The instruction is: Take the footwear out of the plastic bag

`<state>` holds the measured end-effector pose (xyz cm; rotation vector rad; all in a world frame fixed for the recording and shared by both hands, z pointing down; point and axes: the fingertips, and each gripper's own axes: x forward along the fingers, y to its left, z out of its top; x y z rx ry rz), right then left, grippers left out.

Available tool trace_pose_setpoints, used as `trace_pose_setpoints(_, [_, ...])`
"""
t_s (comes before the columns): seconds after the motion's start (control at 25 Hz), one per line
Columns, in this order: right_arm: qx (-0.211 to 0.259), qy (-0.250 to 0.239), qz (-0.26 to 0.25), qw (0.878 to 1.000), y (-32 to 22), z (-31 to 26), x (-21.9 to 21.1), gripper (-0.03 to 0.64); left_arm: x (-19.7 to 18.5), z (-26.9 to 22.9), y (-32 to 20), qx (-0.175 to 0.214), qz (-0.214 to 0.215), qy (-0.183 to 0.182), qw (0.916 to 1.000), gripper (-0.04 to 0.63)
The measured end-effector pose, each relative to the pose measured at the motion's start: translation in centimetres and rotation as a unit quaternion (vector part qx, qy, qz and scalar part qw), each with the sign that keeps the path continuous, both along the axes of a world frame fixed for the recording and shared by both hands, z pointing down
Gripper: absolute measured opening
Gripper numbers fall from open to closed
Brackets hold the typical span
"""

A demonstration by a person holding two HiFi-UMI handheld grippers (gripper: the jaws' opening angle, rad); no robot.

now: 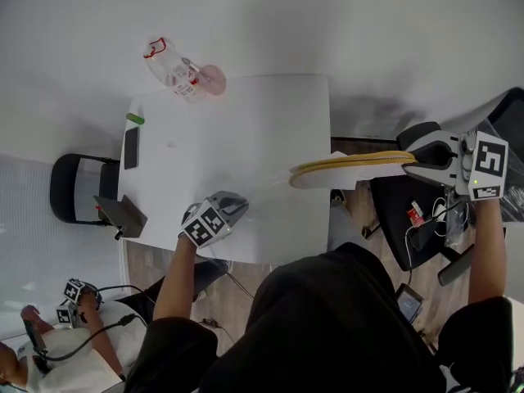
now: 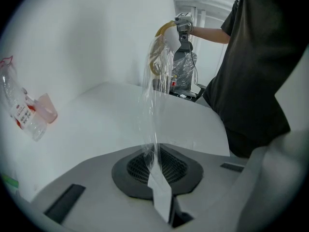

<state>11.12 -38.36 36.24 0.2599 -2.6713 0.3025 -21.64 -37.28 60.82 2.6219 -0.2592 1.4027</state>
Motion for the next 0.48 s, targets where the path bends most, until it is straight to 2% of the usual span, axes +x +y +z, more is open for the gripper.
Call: trace_pose_setpoints(0.48, [0.024, -0.033, 0.021, 0.999, -1.6, -2.9, 0.9, 0.065, -0.5, -0.6, -0.4, 0.006, -0.035, 0.021, 0.9992, 0.034])
